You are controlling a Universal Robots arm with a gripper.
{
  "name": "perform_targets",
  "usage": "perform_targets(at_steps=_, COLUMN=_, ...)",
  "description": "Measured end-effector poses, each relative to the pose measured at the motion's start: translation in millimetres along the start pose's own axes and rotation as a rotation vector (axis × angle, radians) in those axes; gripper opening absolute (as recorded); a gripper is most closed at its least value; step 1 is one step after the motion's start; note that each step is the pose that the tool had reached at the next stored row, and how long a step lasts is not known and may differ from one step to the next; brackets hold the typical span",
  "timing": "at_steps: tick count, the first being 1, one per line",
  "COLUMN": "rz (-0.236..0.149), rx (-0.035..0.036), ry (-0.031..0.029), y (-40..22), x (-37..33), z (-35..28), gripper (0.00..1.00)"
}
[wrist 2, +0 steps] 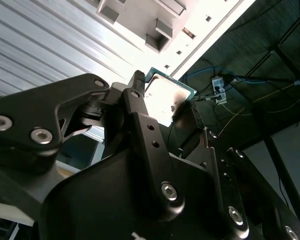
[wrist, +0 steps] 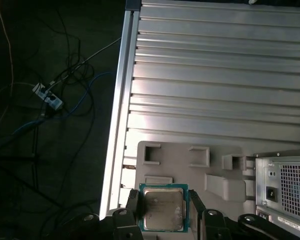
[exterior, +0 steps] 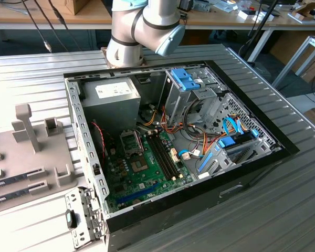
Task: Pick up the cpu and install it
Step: 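Pick up the cpu and move it towards the insertion slot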
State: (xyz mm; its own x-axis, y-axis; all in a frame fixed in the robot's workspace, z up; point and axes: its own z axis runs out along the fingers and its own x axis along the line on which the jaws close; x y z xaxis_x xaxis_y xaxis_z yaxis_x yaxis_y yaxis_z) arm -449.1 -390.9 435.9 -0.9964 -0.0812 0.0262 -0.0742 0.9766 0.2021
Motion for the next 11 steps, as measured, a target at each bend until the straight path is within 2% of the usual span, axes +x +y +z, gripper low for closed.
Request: perform_targets(at_steps=11, rz=0.000, rx=-0.0070, ry=-0.0006, y=3.4, x=0.4, z=-16.5, gripper=0.47)
